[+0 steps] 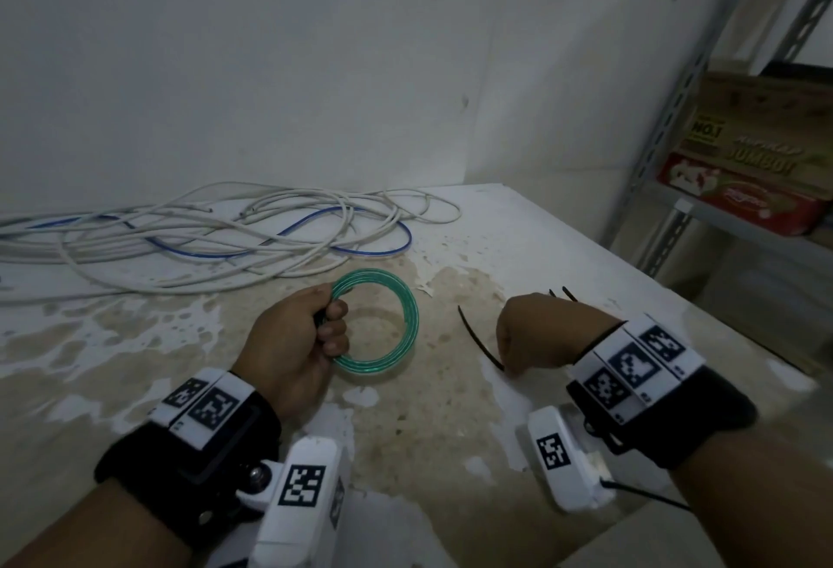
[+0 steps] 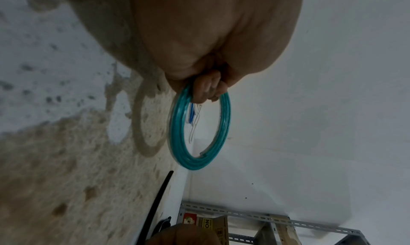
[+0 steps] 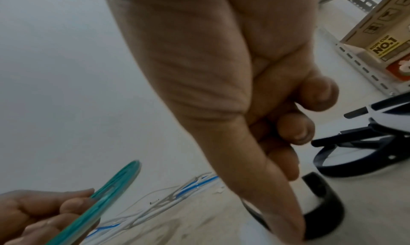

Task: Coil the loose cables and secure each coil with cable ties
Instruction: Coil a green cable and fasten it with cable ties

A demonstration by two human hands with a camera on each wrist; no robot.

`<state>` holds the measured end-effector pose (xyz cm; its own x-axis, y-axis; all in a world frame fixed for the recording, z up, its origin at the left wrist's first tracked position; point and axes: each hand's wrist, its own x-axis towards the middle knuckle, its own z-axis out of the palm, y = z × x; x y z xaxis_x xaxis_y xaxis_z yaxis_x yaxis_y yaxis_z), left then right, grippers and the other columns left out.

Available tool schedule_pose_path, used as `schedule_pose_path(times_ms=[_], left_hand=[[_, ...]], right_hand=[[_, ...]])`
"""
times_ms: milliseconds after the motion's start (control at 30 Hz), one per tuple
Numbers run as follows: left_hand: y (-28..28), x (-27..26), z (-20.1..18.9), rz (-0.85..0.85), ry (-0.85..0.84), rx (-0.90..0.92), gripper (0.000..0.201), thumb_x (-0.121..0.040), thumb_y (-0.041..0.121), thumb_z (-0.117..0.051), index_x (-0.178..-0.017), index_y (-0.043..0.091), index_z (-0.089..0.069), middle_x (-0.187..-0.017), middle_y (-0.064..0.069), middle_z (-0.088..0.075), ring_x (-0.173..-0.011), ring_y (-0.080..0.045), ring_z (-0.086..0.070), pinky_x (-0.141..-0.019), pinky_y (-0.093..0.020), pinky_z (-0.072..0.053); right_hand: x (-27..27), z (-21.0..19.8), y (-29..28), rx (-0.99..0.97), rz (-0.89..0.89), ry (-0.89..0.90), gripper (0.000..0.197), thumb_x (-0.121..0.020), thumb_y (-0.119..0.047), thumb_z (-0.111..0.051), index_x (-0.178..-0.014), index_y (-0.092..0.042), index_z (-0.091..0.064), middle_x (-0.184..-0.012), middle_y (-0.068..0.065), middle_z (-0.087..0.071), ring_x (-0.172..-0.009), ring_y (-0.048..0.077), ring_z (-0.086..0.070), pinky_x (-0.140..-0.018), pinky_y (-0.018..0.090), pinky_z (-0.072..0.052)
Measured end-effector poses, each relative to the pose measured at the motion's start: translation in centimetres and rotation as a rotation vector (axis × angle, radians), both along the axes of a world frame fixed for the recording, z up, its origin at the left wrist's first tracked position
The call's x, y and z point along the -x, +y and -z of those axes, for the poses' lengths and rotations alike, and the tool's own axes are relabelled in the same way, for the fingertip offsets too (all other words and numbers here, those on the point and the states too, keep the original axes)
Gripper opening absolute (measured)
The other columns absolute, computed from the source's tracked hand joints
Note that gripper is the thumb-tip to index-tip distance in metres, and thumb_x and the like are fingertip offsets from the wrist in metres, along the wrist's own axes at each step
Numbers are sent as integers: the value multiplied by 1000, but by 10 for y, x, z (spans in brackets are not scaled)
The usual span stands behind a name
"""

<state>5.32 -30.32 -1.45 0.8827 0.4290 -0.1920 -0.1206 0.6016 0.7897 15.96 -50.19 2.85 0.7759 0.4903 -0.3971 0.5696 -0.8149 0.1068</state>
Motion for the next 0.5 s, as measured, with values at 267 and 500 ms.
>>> schedule_pose_path(times_ms=[267, 500], left_hand=[[11, 2, -2, -105, -38, -128, 27, -102, 9, -32, -78, 15, -44, -61, 2, -37, -42, -5, -28, -37, -15, -25], [27, 3, -4, -310, -85, -193, 23, -98, 3, -36, -94, 10, -57, -64, 0, -43, -46, -6, -33, -42, -18, -29]], right_hand=[[19, -26, 22, -644, -241, -262, 15, -88, -23, -56, -74, -16, -53, -81, 2, -59, -73, 19, -53, -96, 31, -37], [56, -34, 63, -719, -584, -136, 19, -82, -26, -52, -75, -17, -67, -67, -1, -63, -63, 15, -57, -65, 30, -47]])
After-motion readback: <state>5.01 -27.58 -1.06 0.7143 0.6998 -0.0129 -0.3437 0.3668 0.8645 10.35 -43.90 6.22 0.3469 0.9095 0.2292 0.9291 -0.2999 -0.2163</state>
